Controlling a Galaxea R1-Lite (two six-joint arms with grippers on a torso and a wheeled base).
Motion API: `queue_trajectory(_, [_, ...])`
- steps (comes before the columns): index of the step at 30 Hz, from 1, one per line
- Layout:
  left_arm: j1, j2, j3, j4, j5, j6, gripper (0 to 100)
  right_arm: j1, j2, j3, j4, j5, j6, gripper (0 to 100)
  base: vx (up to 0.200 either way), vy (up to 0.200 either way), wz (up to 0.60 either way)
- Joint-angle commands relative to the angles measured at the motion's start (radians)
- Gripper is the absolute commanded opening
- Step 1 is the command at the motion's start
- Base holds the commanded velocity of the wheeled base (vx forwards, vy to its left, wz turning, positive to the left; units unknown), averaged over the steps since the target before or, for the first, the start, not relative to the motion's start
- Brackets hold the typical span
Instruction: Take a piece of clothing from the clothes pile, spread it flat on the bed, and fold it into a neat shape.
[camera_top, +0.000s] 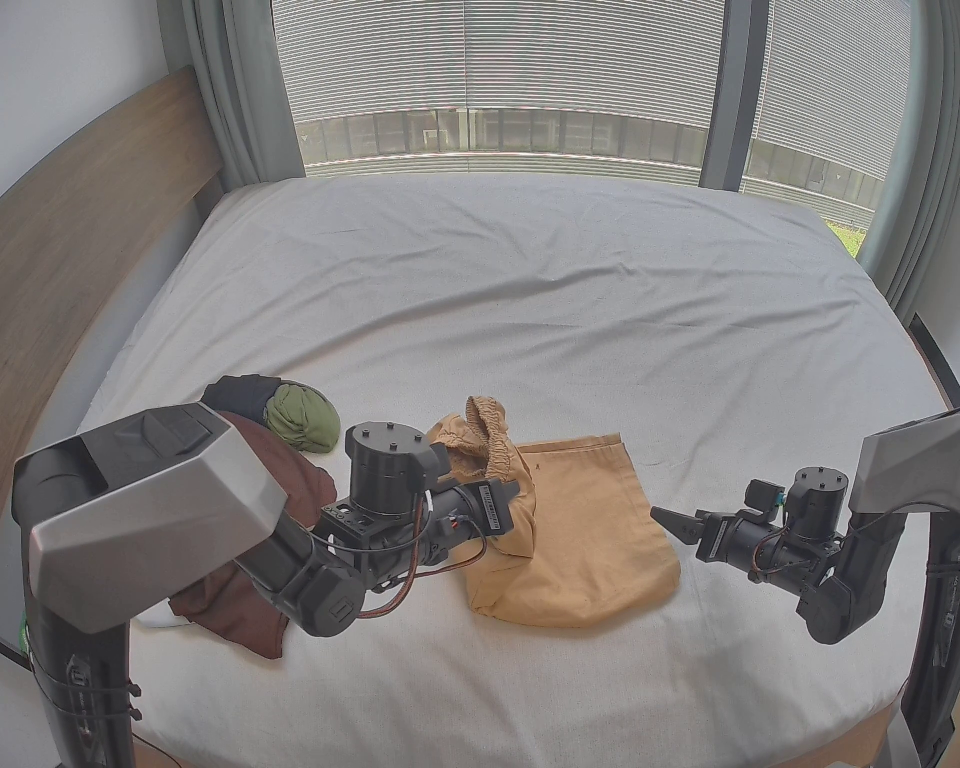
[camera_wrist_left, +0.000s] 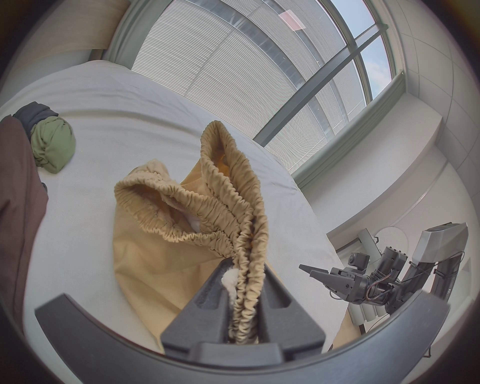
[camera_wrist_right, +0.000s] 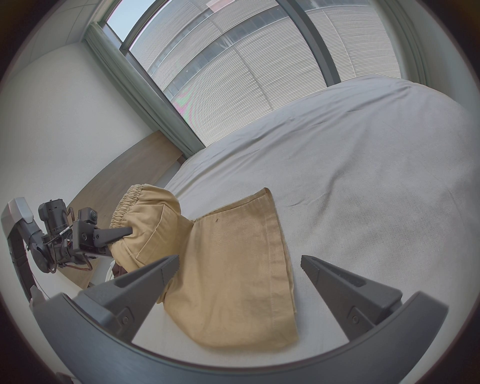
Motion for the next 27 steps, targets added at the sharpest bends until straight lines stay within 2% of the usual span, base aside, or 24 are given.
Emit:
queue_trajectory(1, [-0.017, 0.022, -0.042, 0.019, 0.001, 0.0, 0, -0.023, 0.0, -0.014, 0.0, 0.008, 0.002, 100, 0.0, 0.0, 0.0])
queue_trajectory(18, [-0.121, 0.094, -0.243, 0.216, 0.002, 0.0, 0, -0.05, 0.001, -0.031, 0.006, 0.011, 0.005, 100, 0.0, 0.0, 0.0])
queue_trajectory(27, [-0.146, 0.138, -0.275, 0.232, 0.005, 0.001, 0, -0.056, 0.001, -0.037, 0.006, 0.011, 0.005, 100, 0.0, 0.0, 0.0])
